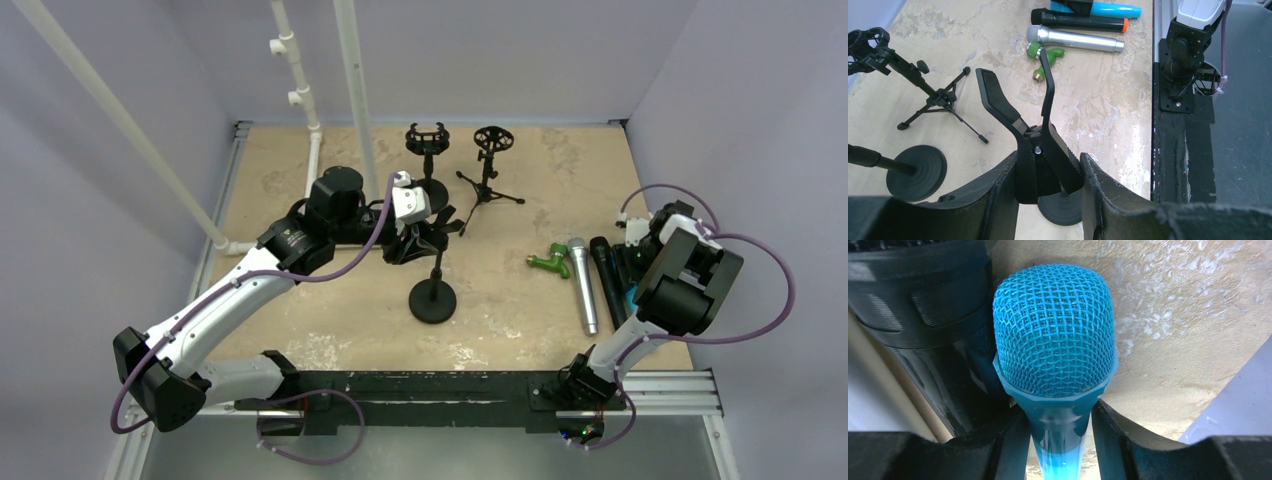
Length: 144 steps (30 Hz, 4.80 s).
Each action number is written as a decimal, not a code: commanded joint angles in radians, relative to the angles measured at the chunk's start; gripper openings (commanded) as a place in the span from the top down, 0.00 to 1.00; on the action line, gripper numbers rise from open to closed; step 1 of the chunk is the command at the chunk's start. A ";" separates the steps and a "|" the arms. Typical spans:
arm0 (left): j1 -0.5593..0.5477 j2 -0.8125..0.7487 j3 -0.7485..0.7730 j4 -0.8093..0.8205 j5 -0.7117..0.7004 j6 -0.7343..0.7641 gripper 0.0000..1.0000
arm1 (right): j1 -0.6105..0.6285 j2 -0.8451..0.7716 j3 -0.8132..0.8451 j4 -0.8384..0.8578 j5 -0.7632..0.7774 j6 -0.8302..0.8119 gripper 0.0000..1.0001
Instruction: Remove the microphone from the stand
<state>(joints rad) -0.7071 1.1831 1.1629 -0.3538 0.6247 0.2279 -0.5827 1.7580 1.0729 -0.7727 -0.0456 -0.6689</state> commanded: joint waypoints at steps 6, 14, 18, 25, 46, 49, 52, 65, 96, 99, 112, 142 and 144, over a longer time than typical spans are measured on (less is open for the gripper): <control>0.004 -0.038 -0.010 0.048 0.017 0.020 1.00 | -0.002 -0.024 -0.015 0.037 -0.017 0.017 0.46; 0.004 -0.042 -0.011 0.049 0.014 0.019 1.00 | -0.002 -0.107 0.054 -0.045 -0.054 0.023 0.43; 0.004 -0.045 -0.012 0.049 0.015 0.020 1.00 | -0.002 -0.157 0.089 -0.089 -0.065 0.022 0.43; 0.004 -0.053 -0.010 0.051 0.010 0.020 1.00 | -0.003 -0.275 0.168 -0.189 -0.096 0.014 0.42; 0.004 -0.002 0.006 0.066 0.127 0.028 1.00 | 0.519 -0.576 0.237 -0.231 -0.894 0.031 0.38; 0.004 0.004 0.018 0.049 0.148 0.013 1.00 | 0.625 -0.614 0.177 -0.066 -0.991 0.099 0.36; 0.004 0.007 0.018 0.048 0.162 -0.010 0.99 | 0.744 -0.618 0.136 0.067 -0.998 0.147 0.35; 0.021 0.014 0.003 0.048 0.190 -0.027 0.76 | 1.059 -0.478 0.094 0.235 -0.997 0.169 0.37; 0.030 -0.020 -0.061 0.018 0.153 -0.016 0.45 | 1.096 -0.468 -0.033 0.536 -1.058 0.417 0.73; 0.030 -0.022 -0.064 0.008 0.141 -0.011 0.40 | 1.096 -0.471 -0.040 0.549 -1.057 0.427 0.74; 0.031 -0.031 -0.065 -0.011 0.116 -0.004 0.26 | 1.098 -0.458 -0.071 0.626 -1.062 0.487 0.50; 0.091 -0.084 -0.070 -0.018 -0.007 -0.026 0.12 | 1.089 -0.483 -0.069 0.727 -1.036 0.623 1.00; 0.102 -0.092 -0.075 -0.014 -0.022 -0.035 0.11 | 1.080 -0.491 -0.057 0.721 -1.023 0.635 1.00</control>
<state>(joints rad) -0.6292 1.1244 1.0977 -0.3836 0.6453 0.2176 0.5198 1.3197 0.9482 -0.0532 -1.0943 -0.0612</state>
